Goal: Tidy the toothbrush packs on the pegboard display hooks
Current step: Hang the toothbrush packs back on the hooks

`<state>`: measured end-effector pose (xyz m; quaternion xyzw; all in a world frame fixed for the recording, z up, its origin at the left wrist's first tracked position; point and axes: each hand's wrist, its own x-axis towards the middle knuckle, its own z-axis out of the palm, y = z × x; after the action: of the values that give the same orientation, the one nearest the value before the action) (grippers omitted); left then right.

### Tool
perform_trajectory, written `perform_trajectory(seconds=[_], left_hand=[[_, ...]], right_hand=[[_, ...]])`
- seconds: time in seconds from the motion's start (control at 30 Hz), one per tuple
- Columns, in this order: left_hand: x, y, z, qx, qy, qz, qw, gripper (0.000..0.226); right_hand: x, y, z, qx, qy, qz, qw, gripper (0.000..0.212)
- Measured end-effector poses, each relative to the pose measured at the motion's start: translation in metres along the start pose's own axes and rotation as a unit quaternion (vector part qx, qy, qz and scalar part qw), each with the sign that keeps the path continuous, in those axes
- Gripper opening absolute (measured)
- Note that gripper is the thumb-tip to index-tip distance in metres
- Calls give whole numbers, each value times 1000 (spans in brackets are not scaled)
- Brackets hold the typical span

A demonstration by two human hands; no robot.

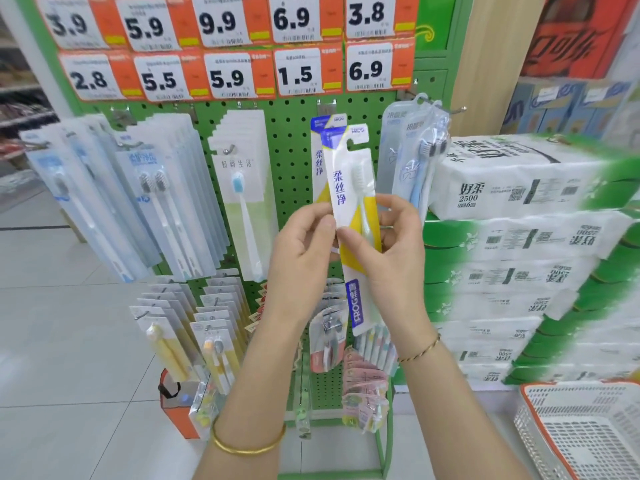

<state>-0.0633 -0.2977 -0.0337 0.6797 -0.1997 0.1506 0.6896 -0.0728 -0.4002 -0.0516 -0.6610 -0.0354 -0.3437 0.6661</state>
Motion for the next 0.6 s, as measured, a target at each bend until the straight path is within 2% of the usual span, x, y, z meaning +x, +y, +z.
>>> perform_trajectory(seconds=[0.1,0.27,0.6], left_hand=[[12,6,0,18,20,17,1000,15],[23,6,-2,42,27,-2,999,17],[50,-16,-3,80,29,-39,996,14]], right_hand=[[8,-5,7,-15,6,-26,1000,47],[15,-2,14,-54,4,-36,998,47],[35,21,23,-96,11,-37,995,31]])
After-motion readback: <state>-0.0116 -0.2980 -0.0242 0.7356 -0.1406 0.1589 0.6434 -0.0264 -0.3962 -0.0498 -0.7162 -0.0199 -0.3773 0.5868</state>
